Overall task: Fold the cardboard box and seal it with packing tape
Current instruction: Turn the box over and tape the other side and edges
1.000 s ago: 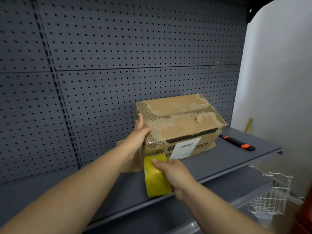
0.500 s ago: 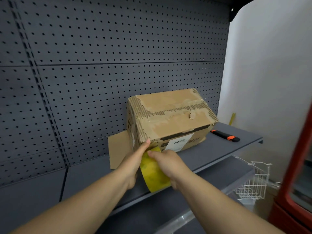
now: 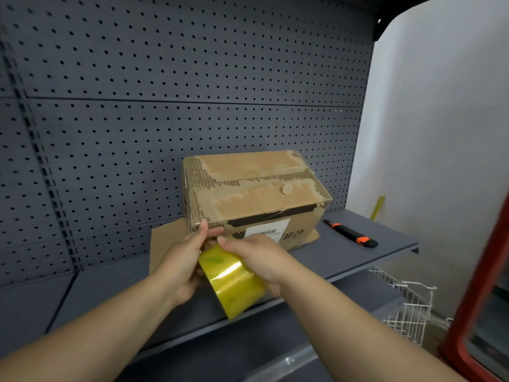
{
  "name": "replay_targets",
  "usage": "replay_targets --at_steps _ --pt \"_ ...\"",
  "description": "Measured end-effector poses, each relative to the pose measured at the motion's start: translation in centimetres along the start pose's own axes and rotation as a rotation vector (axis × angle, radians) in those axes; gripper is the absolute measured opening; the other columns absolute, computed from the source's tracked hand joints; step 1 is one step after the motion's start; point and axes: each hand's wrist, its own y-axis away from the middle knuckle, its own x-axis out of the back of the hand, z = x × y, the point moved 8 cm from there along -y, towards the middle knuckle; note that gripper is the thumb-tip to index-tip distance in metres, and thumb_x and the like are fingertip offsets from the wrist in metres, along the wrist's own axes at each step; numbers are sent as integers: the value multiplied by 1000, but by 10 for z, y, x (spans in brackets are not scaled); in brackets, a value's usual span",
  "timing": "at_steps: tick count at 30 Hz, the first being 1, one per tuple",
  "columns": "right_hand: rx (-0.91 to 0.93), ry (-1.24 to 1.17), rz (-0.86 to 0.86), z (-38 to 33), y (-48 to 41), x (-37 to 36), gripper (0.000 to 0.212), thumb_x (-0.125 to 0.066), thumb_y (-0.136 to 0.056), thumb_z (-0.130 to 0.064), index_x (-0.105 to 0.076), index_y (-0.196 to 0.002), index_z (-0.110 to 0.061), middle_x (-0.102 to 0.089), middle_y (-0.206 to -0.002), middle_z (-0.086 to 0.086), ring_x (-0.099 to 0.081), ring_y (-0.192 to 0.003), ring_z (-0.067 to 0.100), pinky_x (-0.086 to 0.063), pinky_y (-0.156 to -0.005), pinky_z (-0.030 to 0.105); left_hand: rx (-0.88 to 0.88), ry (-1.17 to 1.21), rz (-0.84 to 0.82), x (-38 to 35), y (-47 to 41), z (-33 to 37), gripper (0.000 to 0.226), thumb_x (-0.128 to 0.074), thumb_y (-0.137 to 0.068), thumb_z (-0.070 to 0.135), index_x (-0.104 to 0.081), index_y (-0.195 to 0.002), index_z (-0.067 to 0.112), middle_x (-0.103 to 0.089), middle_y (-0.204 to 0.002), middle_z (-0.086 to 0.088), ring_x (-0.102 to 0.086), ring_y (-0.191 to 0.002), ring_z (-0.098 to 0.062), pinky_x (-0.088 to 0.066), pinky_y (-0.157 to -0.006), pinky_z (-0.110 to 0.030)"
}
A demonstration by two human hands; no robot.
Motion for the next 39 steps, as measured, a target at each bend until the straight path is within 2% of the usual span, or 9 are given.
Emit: replay_targets --at_steps 5,8,11,13,17,25,29,35,39 --pt "19 60 -192 -7 0 16 40 -59 -80 -57 -66 -86 -18 -67 -84 1 -64 -83 18 -50 -76 30 -58 34 96 -12 3 9 35 -48 -92 41 -68 -93 14 -69 -101 -12 -63 -93 -29 -47 -93 -46" --pt "133 89 -190 -25 1 51 43 -52 -86 -54 -65 -80 -13 -66 -65 -1 -60 -60 10 -49 -63 22 -52 57 145 -17 7 7 34 -47 -93 42 -67 -93 14 -68 -96 -10 -62 -90 -29 -47 -86 -42" --pt "359 -58 267 -41 -4 129 41 -46 -93 -43 -60 -68 -15 -56 -46 -4 -52 -44 5 -45 -57 20 -64 65 198 -19 8 6 32 -49 -91 42 -67 -87 16 -67 -92 -8 -61 -82 -26 -47 -77 -38" --pt "425 -162 637 -31 1 185 40 -41 -96 -38 -56 -63 -19 -52 -50 -3 -49 -48 9 -43 -53 21 -75 62 230 -21 9 7 32 -49 -90 42 -66 -86 15 -67 -90 -7 -61 -81 -25 -48 -73 -37" --pt "342 -168 938 13 -11 249 31 -35 -98 -32 -52 -80 -14 -49 -65 -5 -46 -61 14 -35 -54 30 -95 42 274 -29 7 8 35 -44 -93 42 -65 -82 16 -72 -64 -1 -60 -76 -24 -46 -67 -36" --pt "-26 260 755 118 -82 298 33 -39 -97 -18 -50 -123 -2 -55 -125 18 -50 -116 35 -41 -91 41 -124 79 347 -36 0 5 45 -48 -90 45 -72 -64 17 -71 -63 -3 -69 -63 -22 -46 -67 -39" --pt "-185 584 633 147 -110 313 33 -42 -92 -11 -49 -122 1 -53 -128 20 -49 -118 36 -41 -99 45 -146 113 358 -36 -3 6 51 -48 -91 44 -72 -55 17 -71 -62 -4 -69 -53 -18 -46 -66 -40" --pt "-398 921 474 174 -132 325 47 -27 -95 -19 -32 -140 -5 -32 -148 19 -28 -137 33 -14 -117 47 -142 145 394 -33 -5 0 36 -47 -91 42 -62 -76 13 -69 -60 -3 -67 -52 -17 -46 -66 -37" --pt "-403 1023 439 176 -136 321 45 -26 -96 -21 -33 -138 -8 -35 -143 20 -33 -132 34 -21 -113 44 -135 142 397 -34 -5 1 36 -46 -92 42 -61 -78 13 -68 -59 -3 -66 -51 -16 -49 -63 -35"
